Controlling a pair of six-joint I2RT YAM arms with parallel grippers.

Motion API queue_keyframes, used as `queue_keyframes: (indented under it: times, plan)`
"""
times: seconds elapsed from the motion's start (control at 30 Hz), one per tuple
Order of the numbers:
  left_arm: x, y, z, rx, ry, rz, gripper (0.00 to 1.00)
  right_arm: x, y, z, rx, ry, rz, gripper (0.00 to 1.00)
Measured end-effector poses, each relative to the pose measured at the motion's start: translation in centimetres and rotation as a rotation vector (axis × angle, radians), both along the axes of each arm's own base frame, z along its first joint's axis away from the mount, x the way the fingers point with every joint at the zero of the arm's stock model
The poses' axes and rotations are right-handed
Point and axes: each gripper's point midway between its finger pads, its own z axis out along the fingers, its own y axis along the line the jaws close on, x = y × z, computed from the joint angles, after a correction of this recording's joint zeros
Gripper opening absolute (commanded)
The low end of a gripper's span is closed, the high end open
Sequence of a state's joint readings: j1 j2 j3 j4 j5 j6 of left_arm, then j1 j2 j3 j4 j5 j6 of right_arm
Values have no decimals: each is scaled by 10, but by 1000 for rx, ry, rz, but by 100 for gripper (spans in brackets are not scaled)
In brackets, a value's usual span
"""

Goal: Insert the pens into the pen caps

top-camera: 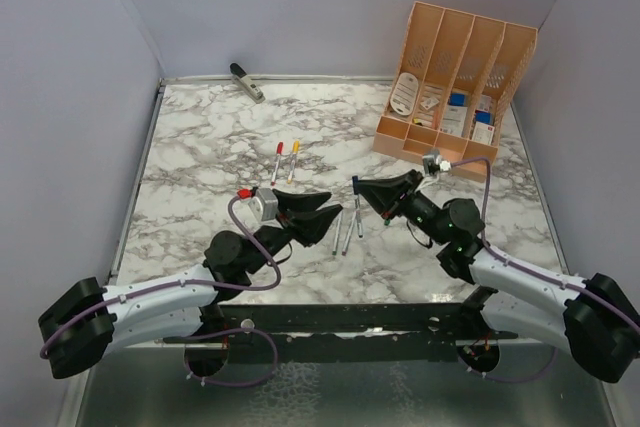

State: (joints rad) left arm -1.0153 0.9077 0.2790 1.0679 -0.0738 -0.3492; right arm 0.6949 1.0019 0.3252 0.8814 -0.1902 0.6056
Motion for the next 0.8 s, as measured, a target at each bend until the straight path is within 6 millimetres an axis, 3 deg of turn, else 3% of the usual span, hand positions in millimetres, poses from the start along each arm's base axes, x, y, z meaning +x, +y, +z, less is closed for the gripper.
queue_keyframes:
  times: [0.13, 0.3, 0.47, 0.6, 0.8]
  plan:
    - [2, -4, -15, 34, 42, -7, 60, 9, 5, 1, -3, 12, -8, 1]
    - [8, -15, -45, 104, 115, -14, 62, 13, 10, -8, -2, 45, -2, 1]
    - [15, -30, -65, 155, 172, -19, 62, 13, 11, -4, 21, 39, 2, 1]
    - [21, -40, -75, 179, 208, -23, 56, 15, 13, 4, 36, 26, 3, 1]
    - [31, -42, -75, 179, 220, 3, 36, 23, 20, 4, 36, 25, 6, 1]
